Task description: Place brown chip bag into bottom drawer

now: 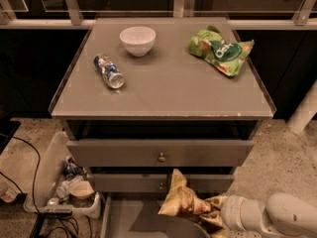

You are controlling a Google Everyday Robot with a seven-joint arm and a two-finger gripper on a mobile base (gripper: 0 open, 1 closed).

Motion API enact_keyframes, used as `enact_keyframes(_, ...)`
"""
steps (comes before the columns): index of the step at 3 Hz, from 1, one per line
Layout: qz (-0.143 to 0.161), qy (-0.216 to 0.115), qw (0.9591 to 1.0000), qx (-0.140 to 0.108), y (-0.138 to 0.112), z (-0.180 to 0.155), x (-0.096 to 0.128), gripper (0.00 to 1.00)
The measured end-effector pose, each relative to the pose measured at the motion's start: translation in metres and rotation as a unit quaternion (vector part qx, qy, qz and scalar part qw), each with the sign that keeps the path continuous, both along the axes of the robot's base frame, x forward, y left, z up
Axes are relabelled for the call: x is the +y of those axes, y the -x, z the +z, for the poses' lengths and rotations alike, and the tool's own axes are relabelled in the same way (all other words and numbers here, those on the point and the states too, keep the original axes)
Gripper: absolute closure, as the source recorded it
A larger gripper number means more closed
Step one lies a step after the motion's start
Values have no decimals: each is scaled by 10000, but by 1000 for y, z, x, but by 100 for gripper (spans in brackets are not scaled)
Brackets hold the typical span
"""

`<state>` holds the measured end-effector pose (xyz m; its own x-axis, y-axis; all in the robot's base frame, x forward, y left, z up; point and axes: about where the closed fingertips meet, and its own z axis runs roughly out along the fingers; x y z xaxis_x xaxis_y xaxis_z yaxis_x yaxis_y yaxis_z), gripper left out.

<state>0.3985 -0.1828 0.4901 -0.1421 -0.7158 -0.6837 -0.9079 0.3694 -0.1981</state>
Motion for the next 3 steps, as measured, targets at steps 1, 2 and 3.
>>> enact_keyframes(1, -41, -42, 9999, 119, -8, -36, -3, 100)
enact_keyframes(2, -124, -86, 9996, 240, -19, -79, -8, 100)
enact_keyframes(3, -249, -111, 9992, 287, -26, -122, -14, 100)
